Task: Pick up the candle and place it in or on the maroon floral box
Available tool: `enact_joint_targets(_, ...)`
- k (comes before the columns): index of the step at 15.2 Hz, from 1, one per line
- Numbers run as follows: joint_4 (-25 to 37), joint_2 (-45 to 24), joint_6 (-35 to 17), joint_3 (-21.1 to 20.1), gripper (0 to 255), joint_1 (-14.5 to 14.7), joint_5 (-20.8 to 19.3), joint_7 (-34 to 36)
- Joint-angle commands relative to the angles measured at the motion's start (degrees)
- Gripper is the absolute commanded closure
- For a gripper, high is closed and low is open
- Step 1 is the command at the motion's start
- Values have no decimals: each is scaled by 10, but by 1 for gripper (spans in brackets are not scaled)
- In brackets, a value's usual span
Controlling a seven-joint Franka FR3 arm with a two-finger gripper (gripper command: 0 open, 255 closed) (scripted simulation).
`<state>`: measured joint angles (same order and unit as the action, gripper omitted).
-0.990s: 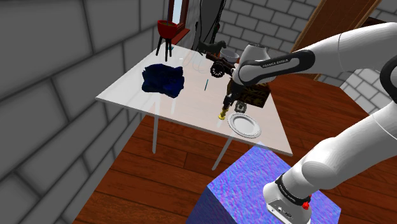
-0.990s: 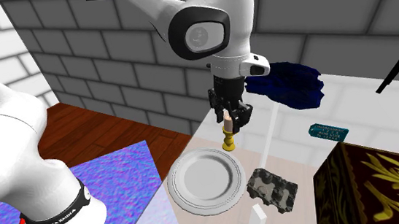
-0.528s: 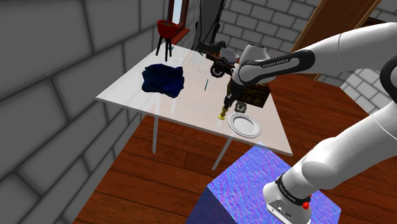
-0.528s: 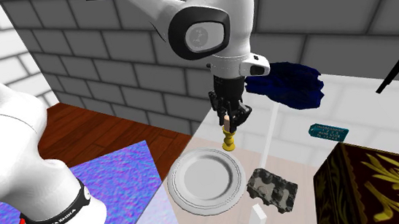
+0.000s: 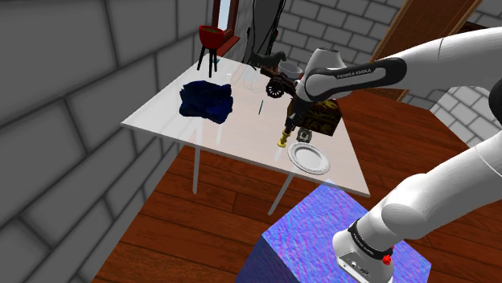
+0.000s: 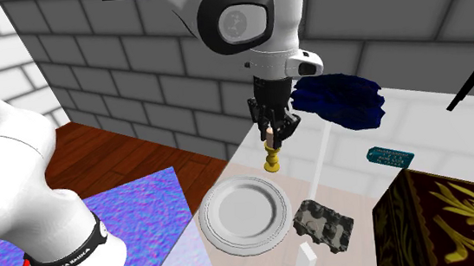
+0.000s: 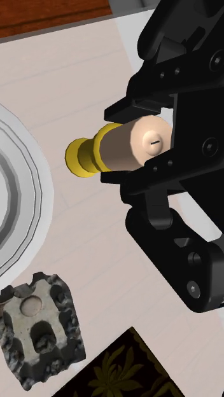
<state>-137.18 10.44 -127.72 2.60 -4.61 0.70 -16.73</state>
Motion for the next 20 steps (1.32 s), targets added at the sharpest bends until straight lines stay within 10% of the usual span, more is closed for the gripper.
enact_joint_targets(1,8,9,17,0,255,0,-1,0)
enact_joint_targets(20,111,57,169,-1,255,-1,-3,4)
